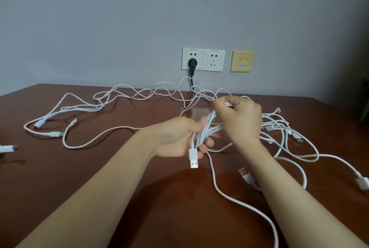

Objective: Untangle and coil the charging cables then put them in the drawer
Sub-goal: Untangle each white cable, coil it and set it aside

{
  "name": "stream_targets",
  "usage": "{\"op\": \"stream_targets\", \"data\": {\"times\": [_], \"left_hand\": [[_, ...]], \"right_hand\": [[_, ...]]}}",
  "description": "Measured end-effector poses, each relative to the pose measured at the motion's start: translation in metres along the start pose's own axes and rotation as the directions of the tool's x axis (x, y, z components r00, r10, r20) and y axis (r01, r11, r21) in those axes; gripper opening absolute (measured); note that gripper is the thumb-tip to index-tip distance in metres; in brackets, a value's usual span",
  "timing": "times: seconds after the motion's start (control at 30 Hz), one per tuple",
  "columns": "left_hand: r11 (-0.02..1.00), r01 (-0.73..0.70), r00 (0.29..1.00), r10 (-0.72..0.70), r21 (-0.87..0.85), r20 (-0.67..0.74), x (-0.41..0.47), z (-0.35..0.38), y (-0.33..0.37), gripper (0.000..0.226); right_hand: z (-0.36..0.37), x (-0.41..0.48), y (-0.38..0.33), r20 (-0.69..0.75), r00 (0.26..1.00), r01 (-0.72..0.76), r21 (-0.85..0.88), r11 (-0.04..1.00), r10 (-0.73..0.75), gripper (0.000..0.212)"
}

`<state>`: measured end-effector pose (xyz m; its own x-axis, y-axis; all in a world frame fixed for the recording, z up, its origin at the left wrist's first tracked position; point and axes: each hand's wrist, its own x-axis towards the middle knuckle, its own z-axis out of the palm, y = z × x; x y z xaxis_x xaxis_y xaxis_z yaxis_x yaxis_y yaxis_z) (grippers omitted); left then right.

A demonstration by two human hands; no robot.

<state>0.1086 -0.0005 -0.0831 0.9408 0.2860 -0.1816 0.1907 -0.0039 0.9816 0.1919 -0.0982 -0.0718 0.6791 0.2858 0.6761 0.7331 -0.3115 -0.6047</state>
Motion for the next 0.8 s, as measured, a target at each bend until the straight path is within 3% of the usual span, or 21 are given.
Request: {"op": "stream_targets", "data": {"times": [0.07,0.2,0.37,0.5,0.6,0.67,0.7,0.8], "left_hand": [[0.998,-0.059,0.997,0.058,0.019,0.053,-0.006,0.009,0.002,0.035],[0.979,-0.134,0.991,0.132,0.155,0.024,-0.008,0.019,0.000,0.031],[0.821,-0.132,0.985,0.169,0.556,-0.017,-0.009,0.017,0.000,0.025],[0.786,-0.139,0.976,0.213,0.603,-0.053,-0.009,0.013,-0.003,0.024],[0.734,-0.128,0.972,0.227,0.667,-0.063,-0.009,0.005,-0.003,0.026],[0.721,-0.136,0.969,0.238,0.680,-0.059,-0.008,0.002,-0.002,0.028],[0.727,-0.144,0.969,0.241,0.672,-0.054,-0.008,0.000,-0.001,0.029],[0.758,-0.174,0.973,0.231,0.629,-0.009,-0.012,-0.006,0.004,0.031]], "right_hand": [[-0.002,0.001,0.000,-0.013,0.999,-0.034,-0.067,0.997,0.034,0.036],[-0.004,0.002,0.000,-0.011,0.999,-0.047,-0.158,0.986,0.046,0.031],[-0.002,0.000,0.003,0.042,0.999,-0.006,-0.207,0.978,0.015,0.035],[-0.006,0.003,0.005,0.110,0.994,0.040,-0.155,0.987,-0.023,0.046],[-0.011,0.007,0.009,0.117,0.993,-0.007,-0.126,0.992,0.022,0.045],[-0.013,0.010,0.013,0.165,0.986,-0.032,-0.024,0.999,0.036,0.041],[-0.015,0.012,0.015,0.223,0.974,-0.052,0.112,0.992,0.026,0.039],[-0.018,0.016,0.017,0.433,0.901,-0.195,0.486,0.852,-0.040,0.034]]}}
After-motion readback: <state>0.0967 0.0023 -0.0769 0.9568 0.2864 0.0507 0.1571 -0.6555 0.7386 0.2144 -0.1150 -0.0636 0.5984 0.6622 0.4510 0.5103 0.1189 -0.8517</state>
